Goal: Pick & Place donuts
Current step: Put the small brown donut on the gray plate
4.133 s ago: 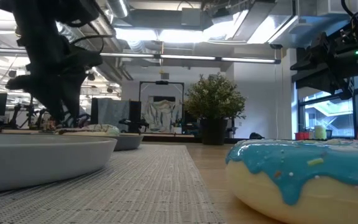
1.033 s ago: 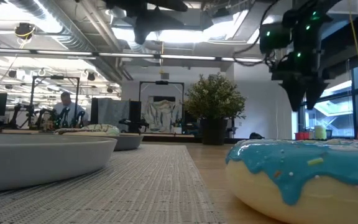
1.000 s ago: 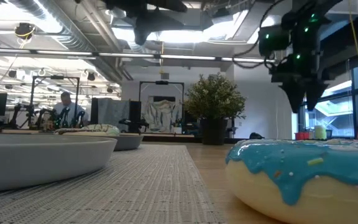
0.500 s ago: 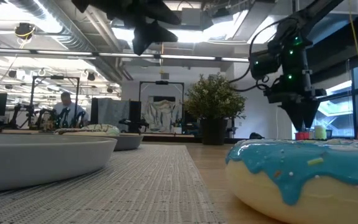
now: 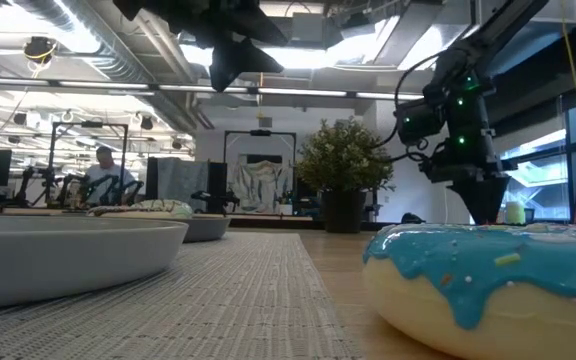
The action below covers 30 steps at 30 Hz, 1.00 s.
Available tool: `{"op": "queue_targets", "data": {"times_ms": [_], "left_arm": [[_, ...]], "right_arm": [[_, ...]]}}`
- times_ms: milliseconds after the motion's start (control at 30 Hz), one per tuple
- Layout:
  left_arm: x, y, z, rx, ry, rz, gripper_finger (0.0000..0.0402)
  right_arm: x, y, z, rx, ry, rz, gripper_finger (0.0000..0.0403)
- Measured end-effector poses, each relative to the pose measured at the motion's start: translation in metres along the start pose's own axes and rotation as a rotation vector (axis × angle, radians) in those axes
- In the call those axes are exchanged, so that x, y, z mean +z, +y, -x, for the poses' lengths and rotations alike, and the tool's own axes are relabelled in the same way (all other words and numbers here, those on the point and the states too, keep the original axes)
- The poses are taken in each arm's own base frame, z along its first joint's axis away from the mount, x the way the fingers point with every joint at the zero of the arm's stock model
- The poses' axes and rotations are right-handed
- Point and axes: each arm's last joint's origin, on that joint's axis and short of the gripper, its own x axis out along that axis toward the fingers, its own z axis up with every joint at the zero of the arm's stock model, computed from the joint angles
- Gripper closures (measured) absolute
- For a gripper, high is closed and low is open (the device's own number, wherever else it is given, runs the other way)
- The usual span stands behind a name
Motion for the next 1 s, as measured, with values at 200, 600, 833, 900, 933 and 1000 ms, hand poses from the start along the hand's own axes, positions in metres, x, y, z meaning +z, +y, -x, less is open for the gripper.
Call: {"op": "queue_targets", "data": {"times_ms": [200,600,833,900,933,1000], "left_arm": [[0.0,0.0,0.0,0.006,-0.002,0.0,0.0231],[0.001,0.004,0.0,0.027,-0.011,0.002,0.0231],[0.001,0.003,0.0,0.027,-0.011,-0.005,0.0231],[0.001,0.003,0.0,0.027,-0.011,-0.005,0.0231],[0.001,0.003,0.0,0.027,-0.01,-0.005,0.0231],[0.001,0.003,0.0,0.027,-0.01,-0.005,0.0231]], "right_arm": [[-0.012,-0.001,-0.021,0.013,0.015,0.001,0.0243],[-0.01,-0.002,-0.008,0.04,-0.074,0.0,0.0312],[-0.012,-0.003,-0.003,0.047,-0.076,0.027,0.0367],[-0.013,-0.003,-0.003,0.047,-0.075,0.031,0.0375],[-0.013,-0.003,-0.002,0.047,-0.077,0.035,0.0376],[-0.015,-0.002,0.001,0.049,-0.083,0.045,0.0378]]}}
